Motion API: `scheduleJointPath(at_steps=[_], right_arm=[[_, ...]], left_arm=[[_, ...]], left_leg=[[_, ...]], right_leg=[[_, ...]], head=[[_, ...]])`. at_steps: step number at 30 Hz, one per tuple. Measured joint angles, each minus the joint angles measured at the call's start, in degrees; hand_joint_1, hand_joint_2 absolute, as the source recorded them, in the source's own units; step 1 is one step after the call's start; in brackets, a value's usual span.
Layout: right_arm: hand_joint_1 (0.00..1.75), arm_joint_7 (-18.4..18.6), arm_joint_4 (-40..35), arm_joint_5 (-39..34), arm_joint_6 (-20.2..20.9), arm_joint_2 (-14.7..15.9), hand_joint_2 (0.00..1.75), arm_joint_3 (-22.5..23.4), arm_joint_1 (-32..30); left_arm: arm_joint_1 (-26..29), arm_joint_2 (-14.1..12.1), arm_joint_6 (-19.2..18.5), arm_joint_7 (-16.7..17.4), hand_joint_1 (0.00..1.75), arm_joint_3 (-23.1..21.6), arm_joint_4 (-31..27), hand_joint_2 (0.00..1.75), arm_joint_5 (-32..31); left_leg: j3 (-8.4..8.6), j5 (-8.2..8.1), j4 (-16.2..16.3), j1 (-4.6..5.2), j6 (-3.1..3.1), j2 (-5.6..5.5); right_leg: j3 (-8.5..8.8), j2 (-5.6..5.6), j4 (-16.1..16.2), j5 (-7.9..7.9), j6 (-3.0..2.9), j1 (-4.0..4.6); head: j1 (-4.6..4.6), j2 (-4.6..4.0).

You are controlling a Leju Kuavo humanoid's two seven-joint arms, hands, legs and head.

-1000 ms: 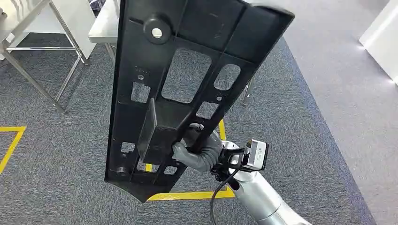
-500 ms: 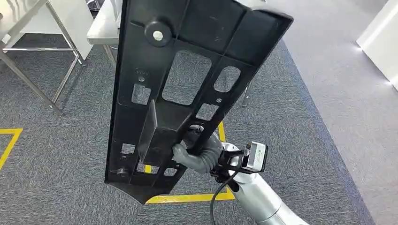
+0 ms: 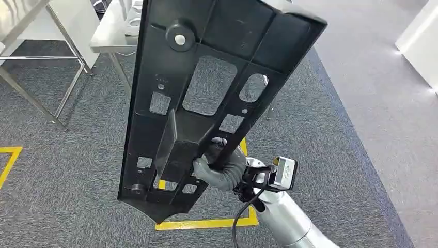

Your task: Take the parts from the cabinet and place them on the table.

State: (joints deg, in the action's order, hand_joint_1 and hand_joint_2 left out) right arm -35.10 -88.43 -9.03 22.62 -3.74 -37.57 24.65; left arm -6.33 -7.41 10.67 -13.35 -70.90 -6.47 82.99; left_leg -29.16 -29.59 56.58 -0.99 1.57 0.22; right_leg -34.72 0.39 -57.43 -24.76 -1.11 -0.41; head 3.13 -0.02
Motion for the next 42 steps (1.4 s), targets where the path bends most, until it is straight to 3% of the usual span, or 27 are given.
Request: scheduleJointPath(at_steps=[1,4,5,6,7,9,10,13,16,18,20,21,22,23,25,26,27,28,31,32,35,36,37,38,39,41,42], right_arm=[[1.66,-0.04,-0.04,0.02,0.00,0.02,1.75,0.06,0.06],[1.66,-0.17,-0.02,0.07,-0.02,0.07,1.75,0.13,-0.07],[1.66,-0.20,0.02,0.13,-0.02,0.07,1.75,0.18,-0.27],[1.66,-0.20,0.09,0.17,-0.02,0.07,1.75,0.24,-0.39],[1.66,-0.22,0.15,0.24,-0.02,0.09,1.75,0.24,-0.45],[1.66,-0.31,0.15,0.24,-0.02,0.07,1.75,0.26,-0.41],[1.66,-0.33,0.15,0.24,-0.02,0.09,1.75,0.28,-0.46],[1.66,-0.41,0.18,0.37,-0.04,0.07,1.75,0.35,-0.36],[1.66,-0.48,0.11,0.42,-0.04,0.07,1.75,0.44,-0.39],[1.66,-0.74,0.11,0.48,-0.07,0.09,1.75,0.52,-0.18],[1.66,-0.85,0.24,0.55,-0.20,0.22,1.75,0.63,-0.59],[1.66,-0.87,0.33,0.61,-0.20,0.33,1.75,0.70,-0.75],[1.66,-0.90,0.35,0.68,-0.20,0.42,1.75,0.70,-0.80],[1.66,-0.92,0.35,0.70,-0.20,0.50,1.75,0.70,-0.79],[1.66,-0.98,0.35,0.72,-0.20,0.57,1.75,0.79,-0.78],[1.66,-1.05,0.48,0.74,-0.20,0.68,1.75,0.83,-0.84],[1.66,-1.22,0.59,0.77,-0.17,0.74,1.75,0.83,-0.69],[1.66,-1.51,0.64,0.83,-0.13,0.74,1.75,0.87,-0.77],[1.66,-2.16,0.81,0.83,0.04,0.68,1.75,1.01,-0.52],[1.66,-2.25,0.88,0.83,0.07,0.68,1.75,1.03,-0.30],[1.66,-2.36,1.20,0.85,0.11,0.59,1.75,1.03,0.17],[1.66,-2.36,1.33,0.85,0.11,0.59,1.75,1.03,0.11],[1.66,-2.36,1.44,0.85,0.11,0.61,1.75,1.03,0.11],[1.66,-2.36,1.51,0.85,0.07,0.59,1.75,1.03,0.13],[1.66,-2.38,1.55,0.85,0.02,0.57,1.75,1.03,0.19],[1.66,-2.40,1.68,0.85,-0.02,0.59,1.75,1.03,0.26],[1.66,-2.47,1.93,0.94,-0.02,0.61,1.75,0.98,0.30]], left_arm=[[-0.10,0.02,0.00,-0.02,0.00,-0.07,0.00,1.75,0.00],[0.08,-0.13,0.11,0.02,0.00,-0.15,0.00,1.75,0.00],[0.27,-0.13,0.11,0.07,0.00,-0.17,0.00,1.75,0.00],[0.38,-0.13,0.11,0.09,0.00,-0.20,0.00,1.75,0.00],[0.37,-0.13,0.11,0.09,0.00,-0.22,0.00,1.75,0.00],[0.34,-0.28,0.11,0.09,0.00,-0.22,0.00,1.75,0.00],[0.42,-0.31,0.11,0.09,0.00,-0.22,0.00,1.75,0.00],[0.31,-0.42,0.22,0.13,0.00,-0.22,0.00,1.75,0.00],[0.34,-0.46,0.22,0.07,0.00,-0.22,0.00,1.75,0.00],[0.20,-0.46,0.17,0.04,0.00,-0.26,0.00,1.75,0.00],[0.28,-0.44,0.24,0.04,0.00,-0.35,0.00,1.75,0.00],[0.38,-0.44,0.26,0.04,0.00,-0.44,0.00,1.75,0.00],[0.42,-0.44,0.26,0.04,0.00,-0.57,0.00,1.75,0.00],[0.40,-0.44,0.26,0.04,0.00,-0.66,0.00,1.75,0.00],[0.36,-0.37,0.26,0.04,0.00,-0.70,0.00,1.75,0.00],[0.36,-0.37,0.26,0.02,0.00,-0.72,0.00,1.75,0.00],[0.19,-0.37,0.24,0.00,0.00,-0.74,0.00,1.75,0.00],[0.14,-0.37,0.24,0.00,0.00,-0.76,0.00,1.75,0.00],[-0.05,-0.35,0.15,-0.22,0.00,-0.94,0.00,1.75,0.00],[-0.16,-0.31,0.15,-0.37,0.00,-1.01,0.00,1.75,0.00],[-0.17,-0.33,0.17,-0.48,0.00,-1.11,0.00,1.75,0.00],[0.08,-0.33,0.17,-0.50,0.00,-1.14,0.00,1.75,0.00],[0.22,-0.31,0.15,-0.54,0.00,-1.16,0.00,1.75,0.00],[0.28,-0.31,0.13,-0.63,0.00,-1.18,0.00,1.75,0.00],[0.29,-0.33,0.11,-0.74,0.00,-1.18,0.00,1.75,0.00],[0.49,-0.48,0.07,-0.96,0.00,-1.20,0.02,1.75,0.00],[0.56,-0.63,0.03,-0.94,0.00,-1.22,0.02,1.75,0.00]], left_leg=[[-0.45,-0.59,1.96,-0.02,0.20,-0.01],[-8.13,-5.27,15.07,-0.11,0.68,-0.02],[-10.60,-5.49,18.24,-0.11,0.78,-0.02],[-11.73,-3.88,18.30,-0.11,0.76,-0.02],[-11.31,-0.96,15.51,-0.10,0.63,-0.02],[-8.03,6.21,5.50,-0.02,-0.02,-0.03],[-6.82,6.54,3.35,0.24,-0.68,-0.16],[-6.22,5.16,1.51,0.93,-1.58,-0.15],[-4.50,4.57,0.22,0.35,-2.51,-0.36],[-3.54,3.94,-0.17,0.32,-3.12,-0.35],[-2.60,3.02,-0.15,0.32,-3.12,-0.36],[-1.94,2.50,-0.15,0.31,-3.06,-0.38],[-1.21,1.94,-0.15,0.28,-2.95,-0.43],[-0.22,1.22,-0.15,0.24,-2.74,-0.51],[1.83,-0.23,-0.18,0.17,-2.30,-0.55],[2.49,-0.89,-0.16,0.28,-1.92,-0.54],[2.39,-1.13,-0.13,0.29,-1.52,-0.60],[2.52,-1.64,-0.43,0.27,-0.97,-0.42],[3.71,-1.87,0.84,0.07,-0.21,-0.24],[2.94,-1.87,3.36,0.04,-0.11,-0.27],[-5.85,-6.00,15.72,-0.09,0.38,-0.27],[-8.32,-7.35,18.02,-0.09,0.41,-0.27],[-9.68,-7.11,17.82,-0.09,0.30,-0.27],[-9.89,-5.47,15.58,-0.09,0.11,-0.27],[-9.23,-2.25,11.27,-0.01,-0.20,-0.26],[-8.07,6.66,2.90,0.61,-1.48,-0.22],[-8.64,6.33,3.24,1.03,-1.56,-0.27]], right_leg=[[0.74,-0.07,0.28,-0.37,-0.36,0.13],[2.16,-0.11,0.27,-1.75,-0.95,0.33],[2.69,0.00,0.26,-2.23,-1.02,0.41],[3.38,0.13,0.26,-2.78,-1.01,0.46],[4.19,0.30,0.25,-3.39,-0.92,0.53],[6.13,0.34,0.25,-4.75,-0.69,0.65],[6.60,0.33,0.45,-5.36,-0.52,0.49],[6.55,0.49,0.76,-5.66,0.46,0.62],[6.21,0.28,-1.66,-5.53,1.30,0.56],[1.67,0.20,-8.91,-7.73,1.79,0.43],[-4.08,0.19,-16.65,-10.87,2.30,0.08],[-5.87,0.17,-17.96,-10.78,2.41,-0.06],[-6.35,0.12,-16.81,-9.22,2.51,-0.23],[-5.73,0.01,-13.31,-6.30,2.57,-0.40],[-3.05,-0.35,-3.74,1.11,2.46,-0.48],[-2.82,-0.59,-1.96,2.19,2.33,-0.30],[-2.80,-0.83,-1.13,0.00,1.88,0.16],[-2.66,-0.70,-1.55,0.98,1.25,0.26],[-0.42,-0.22,-0.74,-0.14,-0.08,-0.03],[0.56,-0.32,-0.50,-0.70,-0.45,0.07],[2.10,-0.18,-0.50,-2.20,-1.01,0.34],[2.73,-0.01,-0.52,-2.79,-1.05,0.47],[3.50,0.15,-0.53,-3.40,-1.04,0.60],[4.35,0.22,-0.53,-4.05,-1.03,0.72],[5.47,0.22,-0.52,-4.84,-0.99,0.85],[6.79,0.18,-0.25,-6.19,-0.80,0.81],[7.38,0.27,-0.27,-6.48,-0.45,0.93]], head=[[0.04,0.00],[0.04,0.00],[0.04,0.00],[0.04,0.00],[0.04,0.00],[0.04,0.00],[0.02,0.00],[0.02,0.00],[0.00,0.00],[0.02,0.00],[0.02,0.00],[0.02,0.00],[0.02,0.00],[0.02,0.00],[0.02,0.00],[0.00,0.00],[-0.04,0.00],[-0.02,0.00],[-0.04,0.00],[-0.02,0.00],[-0.02,0.00],[0.00,0.00],[0.00,0.00],[0.00,0.00],[0.00,0.00],[-0.02,0.00],[0.00,0.00]])
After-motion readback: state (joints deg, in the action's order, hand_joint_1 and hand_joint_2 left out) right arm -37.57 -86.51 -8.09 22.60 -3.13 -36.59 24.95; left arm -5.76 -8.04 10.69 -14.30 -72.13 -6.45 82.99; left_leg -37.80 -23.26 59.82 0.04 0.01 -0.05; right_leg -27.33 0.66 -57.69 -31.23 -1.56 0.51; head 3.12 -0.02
